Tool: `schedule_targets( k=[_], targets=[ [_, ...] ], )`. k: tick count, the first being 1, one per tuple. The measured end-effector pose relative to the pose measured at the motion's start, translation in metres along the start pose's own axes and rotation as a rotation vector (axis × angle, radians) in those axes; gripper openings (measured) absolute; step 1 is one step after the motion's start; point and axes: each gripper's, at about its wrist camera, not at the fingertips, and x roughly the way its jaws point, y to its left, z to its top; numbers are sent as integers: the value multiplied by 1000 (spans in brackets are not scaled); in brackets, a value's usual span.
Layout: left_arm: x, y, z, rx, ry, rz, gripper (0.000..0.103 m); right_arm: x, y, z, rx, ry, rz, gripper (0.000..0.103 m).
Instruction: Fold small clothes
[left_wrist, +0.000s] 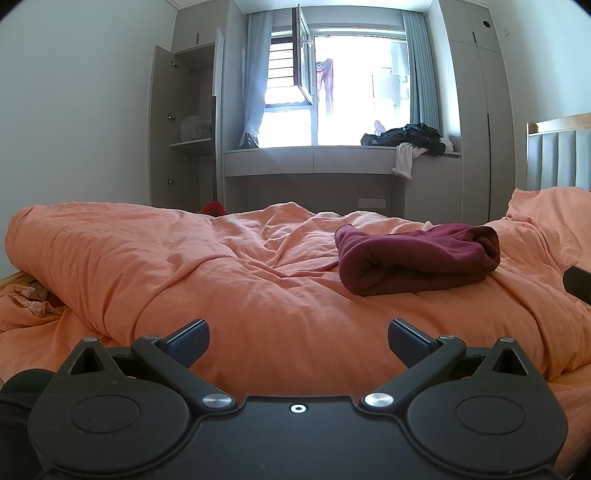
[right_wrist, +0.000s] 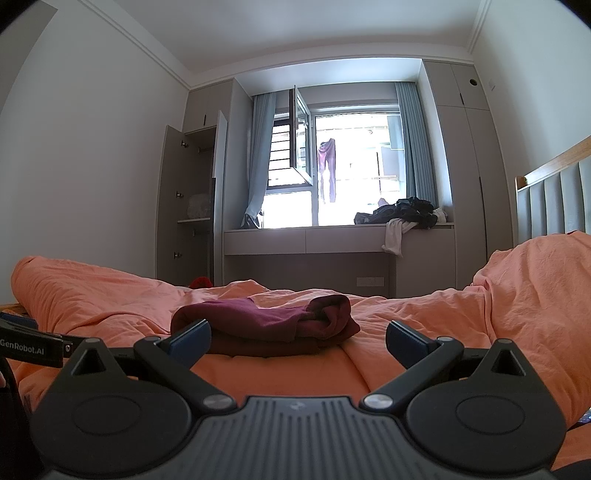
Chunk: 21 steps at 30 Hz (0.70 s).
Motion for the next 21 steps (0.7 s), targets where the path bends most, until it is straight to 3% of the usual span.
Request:
schedule_targets(
  k=[21],
  targets=[
    [-1,0,0,3,2,-2,103,3,0,-2,3,-3,-1,103]
  ],
)
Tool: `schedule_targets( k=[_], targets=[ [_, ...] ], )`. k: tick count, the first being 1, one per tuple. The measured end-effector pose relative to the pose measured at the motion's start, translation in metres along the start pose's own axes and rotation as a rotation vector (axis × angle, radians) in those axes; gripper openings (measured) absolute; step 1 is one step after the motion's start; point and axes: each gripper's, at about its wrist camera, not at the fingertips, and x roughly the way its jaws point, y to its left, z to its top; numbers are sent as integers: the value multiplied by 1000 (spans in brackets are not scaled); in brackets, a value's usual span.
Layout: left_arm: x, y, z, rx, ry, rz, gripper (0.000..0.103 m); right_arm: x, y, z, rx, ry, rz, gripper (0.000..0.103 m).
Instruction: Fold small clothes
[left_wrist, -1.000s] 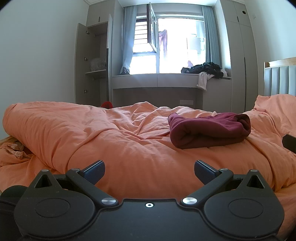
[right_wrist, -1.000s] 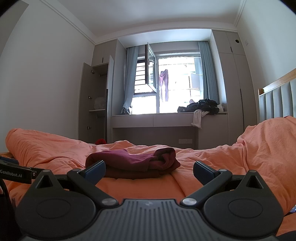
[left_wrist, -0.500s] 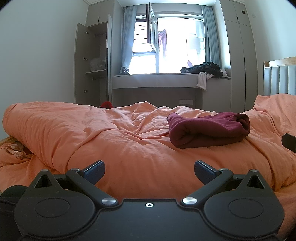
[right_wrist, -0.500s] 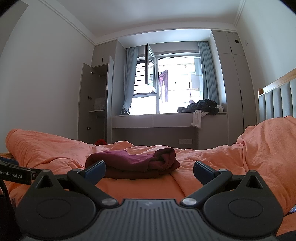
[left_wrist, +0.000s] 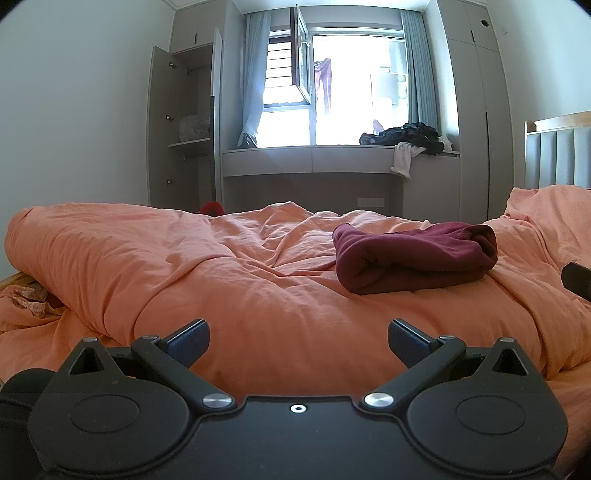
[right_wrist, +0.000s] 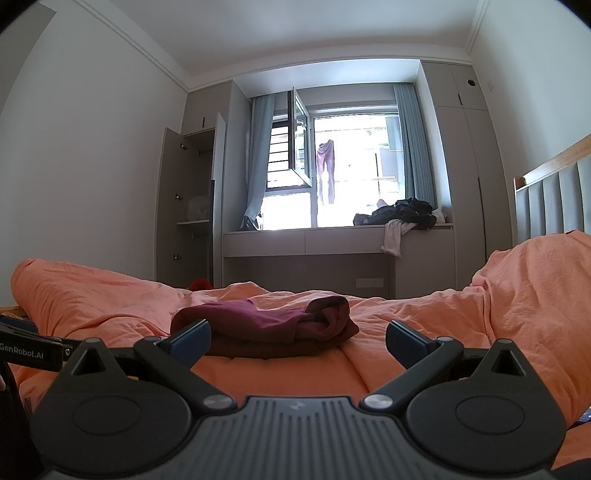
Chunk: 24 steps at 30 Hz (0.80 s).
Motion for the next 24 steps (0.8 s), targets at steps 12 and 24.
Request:
schedule_targets(
  k=[12,24],
  targets=[
    [-1,2,1,-9,1,-3,103,0,-1,0,0,-1,0,103],
    [-2,2,5,-6,-14,-8,103,6,2,1,-4,6,-1,103]
  ],
)
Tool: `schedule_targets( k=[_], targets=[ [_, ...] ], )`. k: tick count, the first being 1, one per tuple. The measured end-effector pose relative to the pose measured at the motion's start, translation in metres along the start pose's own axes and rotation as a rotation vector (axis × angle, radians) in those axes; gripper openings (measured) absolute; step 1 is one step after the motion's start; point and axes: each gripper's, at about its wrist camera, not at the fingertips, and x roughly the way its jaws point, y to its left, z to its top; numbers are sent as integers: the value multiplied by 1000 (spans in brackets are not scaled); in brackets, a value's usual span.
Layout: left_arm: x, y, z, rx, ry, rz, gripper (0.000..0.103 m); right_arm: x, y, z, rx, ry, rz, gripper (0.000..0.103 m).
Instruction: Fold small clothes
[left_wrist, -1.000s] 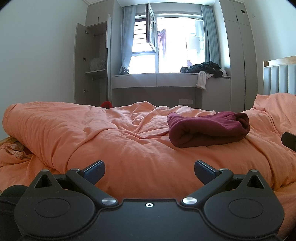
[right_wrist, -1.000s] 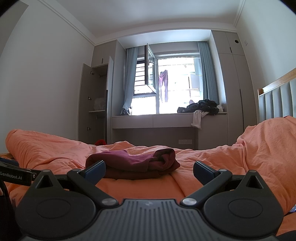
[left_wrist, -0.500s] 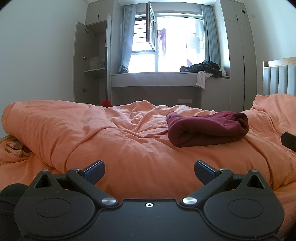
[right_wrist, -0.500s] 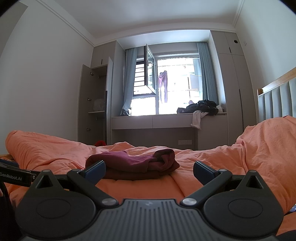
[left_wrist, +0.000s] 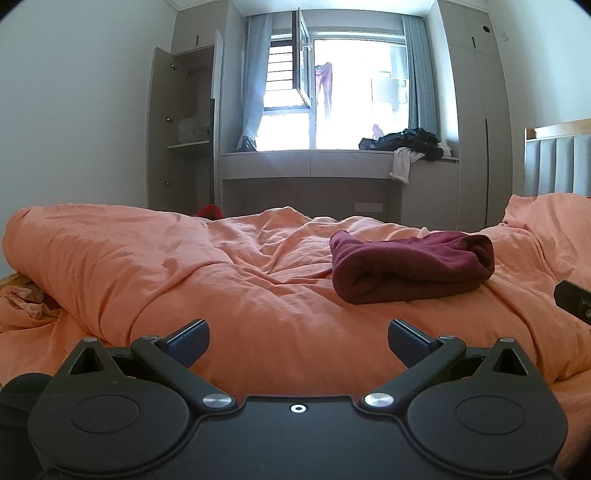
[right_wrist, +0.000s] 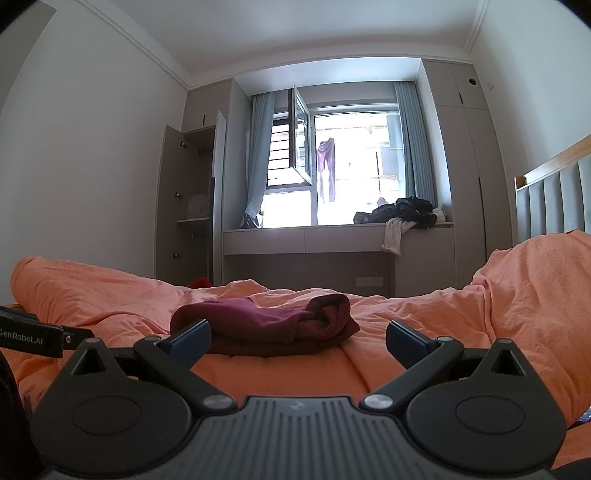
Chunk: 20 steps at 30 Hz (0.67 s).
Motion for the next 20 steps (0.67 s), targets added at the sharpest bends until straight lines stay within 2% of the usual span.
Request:
schedule_targets(
  k=[20],
  targets=[
    [7,-1,-1,2,17,-4,103,0,-1,-2,-2,1,-1,103]
  ],
)
